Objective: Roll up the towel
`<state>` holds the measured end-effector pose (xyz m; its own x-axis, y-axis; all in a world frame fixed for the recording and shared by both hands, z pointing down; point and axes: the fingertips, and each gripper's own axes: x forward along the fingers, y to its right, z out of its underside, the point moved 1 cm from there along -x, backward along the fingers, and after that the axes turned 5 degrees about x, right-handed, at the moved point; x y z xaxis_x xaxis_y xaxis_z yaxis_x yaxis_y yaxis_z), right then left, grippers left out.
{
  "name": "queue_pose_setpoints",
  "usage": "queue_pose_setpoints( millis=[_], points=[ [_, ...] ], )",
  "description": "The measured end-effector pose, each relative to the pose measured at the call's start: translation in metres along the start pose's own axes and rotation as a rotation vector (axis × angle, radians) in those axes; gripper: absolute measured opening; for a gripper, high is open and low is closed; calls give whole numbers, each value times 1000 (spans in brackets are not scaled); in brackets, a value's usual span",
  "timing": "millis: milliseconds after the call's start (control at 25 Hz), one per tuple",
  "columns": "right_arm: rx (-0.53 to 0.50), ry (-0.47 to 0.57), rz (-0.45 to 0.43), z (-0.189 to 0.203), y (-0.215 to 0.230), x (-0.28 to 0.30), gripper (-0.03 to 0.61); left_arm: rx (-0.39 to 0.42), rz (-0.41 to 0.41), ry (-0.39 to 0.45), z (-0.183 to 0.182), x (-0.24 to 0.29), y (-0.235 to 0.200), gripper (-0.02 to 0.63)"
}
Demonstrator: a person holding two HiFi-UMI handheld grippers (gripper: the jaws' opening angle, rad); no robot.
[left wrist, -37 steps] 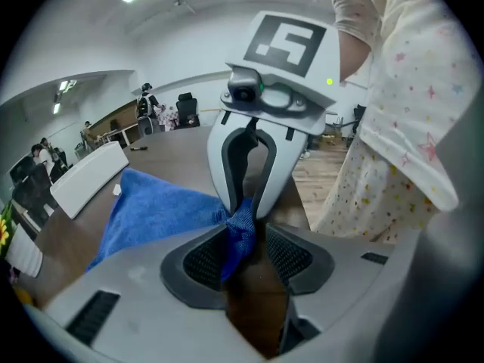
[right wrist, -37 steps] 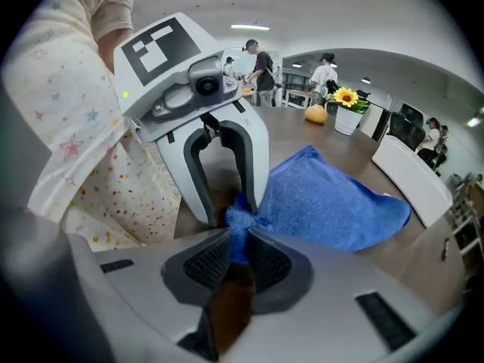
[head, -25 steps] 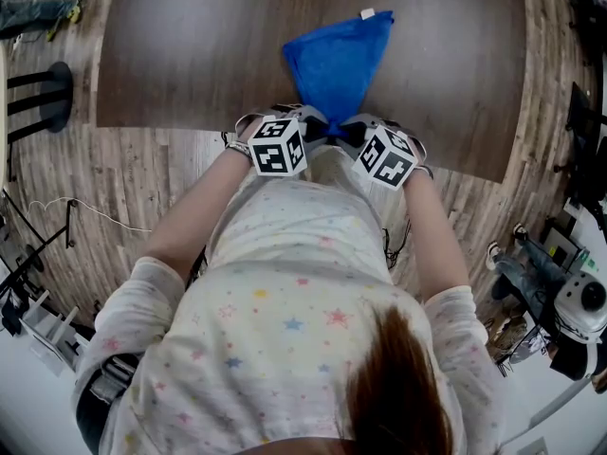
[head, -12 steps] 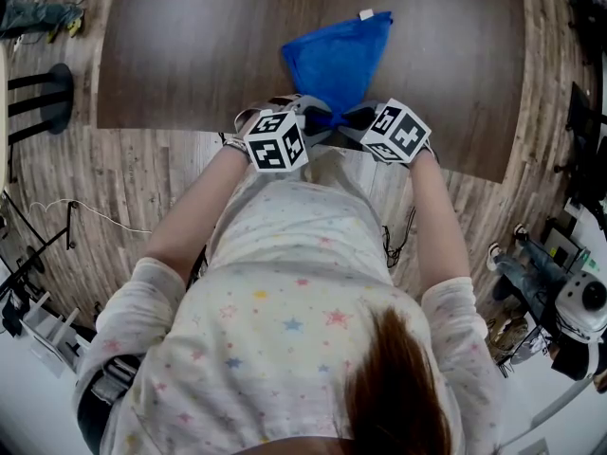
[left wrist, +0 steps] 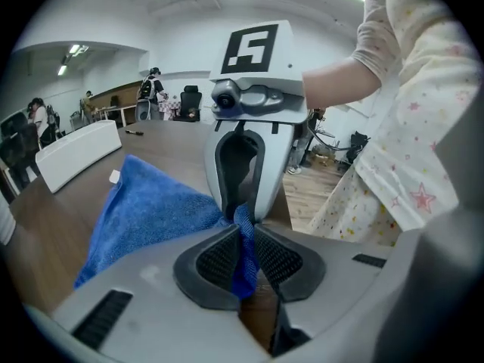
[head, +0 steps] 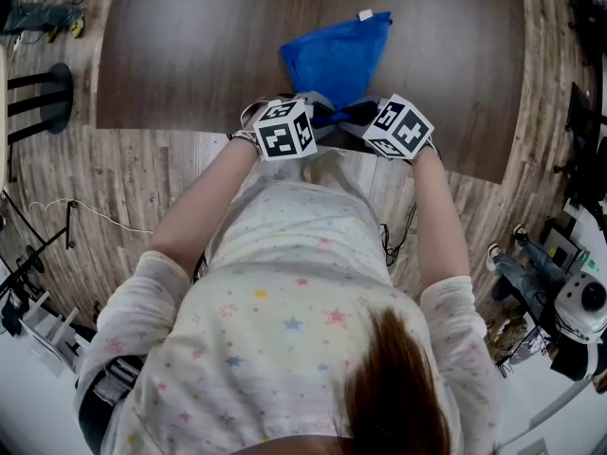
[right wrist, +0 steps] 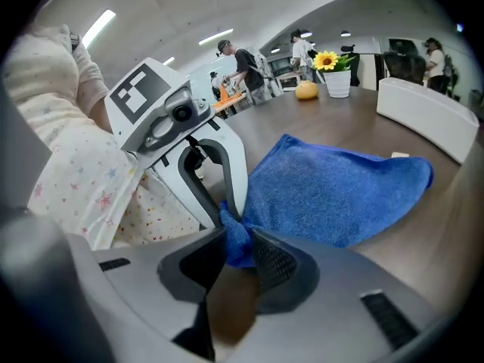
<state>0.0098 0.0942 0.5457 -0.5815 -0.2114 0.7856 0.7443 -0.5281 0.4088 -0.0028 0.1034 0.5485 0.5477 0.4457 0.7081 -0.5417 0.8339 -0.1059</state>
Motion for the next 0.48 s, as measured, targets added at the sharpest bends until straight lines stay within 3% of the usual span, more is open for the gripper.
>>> queue_pose_setpoints(
  millis=[160, 320, 480],
  points=[
    [-28, 65, 94, -2, 3, -13, 113, -95, 42, 14, -3, -2, -8, 52],
    [-56, 154, 192, -14, 2, -30, 79, -142, 64, 6, -2, -3, -15, 51],
    [-42, 191, 153, -22, -6, -29, 39, -150, 85, -4, -2, -2, -18, 51]
  ],
)
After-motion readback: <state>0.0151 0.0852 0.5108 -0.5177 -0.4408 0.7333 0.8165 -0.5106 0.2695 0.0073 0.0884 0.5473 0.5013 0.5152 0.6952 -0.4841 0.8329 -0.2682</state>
